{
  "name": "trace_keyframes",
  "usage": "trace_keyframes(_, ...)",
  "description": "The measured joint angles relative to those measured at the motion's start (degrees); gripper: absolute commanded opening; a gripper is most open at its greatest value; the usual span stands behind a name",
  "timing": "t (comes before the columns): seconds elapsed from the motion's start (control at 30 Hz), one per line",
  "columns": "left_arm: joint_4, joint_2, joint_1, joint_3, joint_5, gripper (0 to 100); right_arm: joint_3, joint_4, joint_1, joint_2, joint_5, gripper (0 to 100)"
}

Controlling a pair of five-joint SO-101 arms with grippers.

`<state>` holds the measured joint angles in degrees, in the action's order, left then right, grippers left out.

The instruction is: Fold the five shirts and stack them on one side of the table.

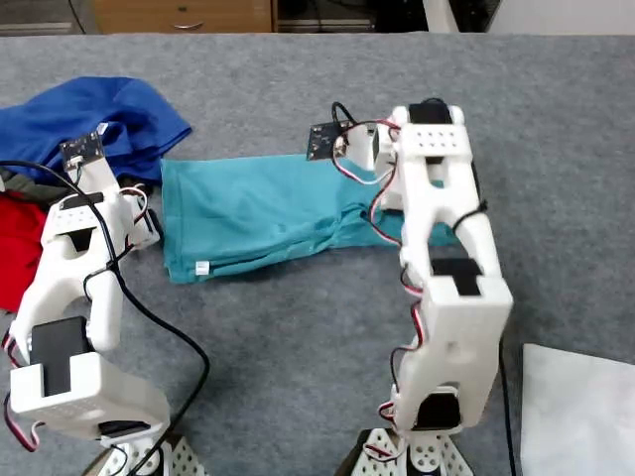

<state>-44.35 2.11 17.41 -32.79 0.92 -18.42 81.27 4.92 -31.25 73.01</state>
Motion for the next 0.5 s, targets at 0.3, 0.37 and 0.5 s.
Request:
trace_keyframes(0.3, 0.0, 0.0, 0.0, 0.0, 0.0, 18, -9.1, 3.4, 3.3, -3.3, 1.8, 0.5)
trace_keyframes(0.37, 0.0, 0.0, 0.0, 0.0, 0.0, 18, -9.3, 3.3, 4.0, -3.3, 2.2, 0.8)
trace_keyframes(0.5, 0.0, 0.0, 0.0, 0.0, 0.0, 18, -9.3, 1.0, 4.1, -3.3, 2.3, 15.7)
